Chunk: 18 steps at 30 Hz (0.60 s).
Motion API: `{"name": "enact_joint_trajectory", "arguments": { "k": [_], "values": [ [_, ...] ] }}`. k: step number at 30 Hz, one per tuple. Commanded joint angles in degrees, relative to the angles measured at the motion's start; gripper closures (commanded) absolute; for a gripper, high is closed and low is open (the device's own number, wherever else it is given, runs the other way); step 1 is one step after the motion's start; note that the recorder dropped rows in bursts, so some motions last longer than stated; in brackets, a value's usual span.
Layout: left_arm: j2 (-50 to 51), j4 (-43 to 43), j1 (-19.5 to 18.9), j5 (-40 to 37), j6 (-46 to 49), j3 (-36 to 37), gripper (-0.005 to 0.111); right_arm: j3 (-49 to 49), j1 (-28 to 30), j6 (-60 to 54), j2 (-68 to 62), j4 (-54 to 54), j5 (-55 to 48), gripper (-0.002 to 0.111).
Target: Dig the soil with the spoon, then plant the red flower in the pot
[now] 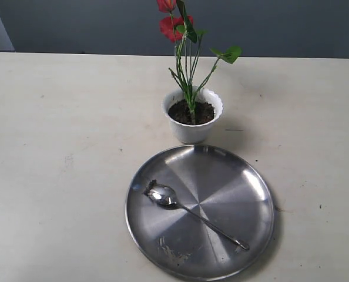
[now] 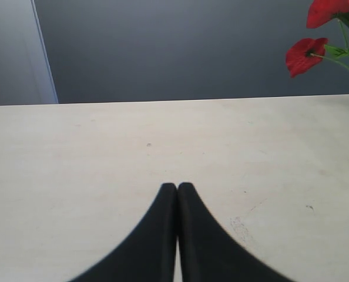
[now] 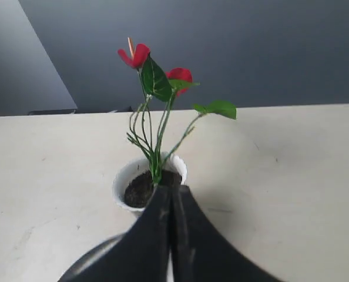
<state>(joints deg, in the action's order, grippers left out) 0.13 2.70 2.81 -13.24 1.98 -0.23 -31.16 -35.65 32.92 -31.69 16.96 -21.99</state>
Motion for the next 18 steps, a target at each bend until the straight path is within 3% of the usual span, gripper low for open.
{"name": "enact_joint_trajectory", "arguments": {
  "k": [1, 8, 11, 15, 18],
  "values": [
    [-0.13, -0.02, 0.17, 0.74, -0.12, 0.23, 0.106, 0.39, 0.23, -1.73, 3.59, -1.04, -8.38, 0.109],
    [-0.13, -0.02, 0.17, 0.74, -0.12, 0.23, 0.106, 0.39, 0.23, 4.92, 6.97, 3.01, -7.14, 0.109],
    [-0.13, -0.02, 0.17, 0.74, -0.12, 0.23, 0.106, 0.39, 0.23, 9.73, 7.40, 5.13, -11.56, 0.109],
    [-0.13, -0.02, 0.17, 0.74, -0.12, 0.23, 0.106, 0.39, 0.23, 17.14, 7.40, 6.04, -24.54, 0.094],
    [-0.13, -0.02, 0.17, 0.74, -0.12, 0.23, 0.106, 0.52, 0.23, 17.84, 7.40, 6.04, -27.17, 0.083]
  ]
}}
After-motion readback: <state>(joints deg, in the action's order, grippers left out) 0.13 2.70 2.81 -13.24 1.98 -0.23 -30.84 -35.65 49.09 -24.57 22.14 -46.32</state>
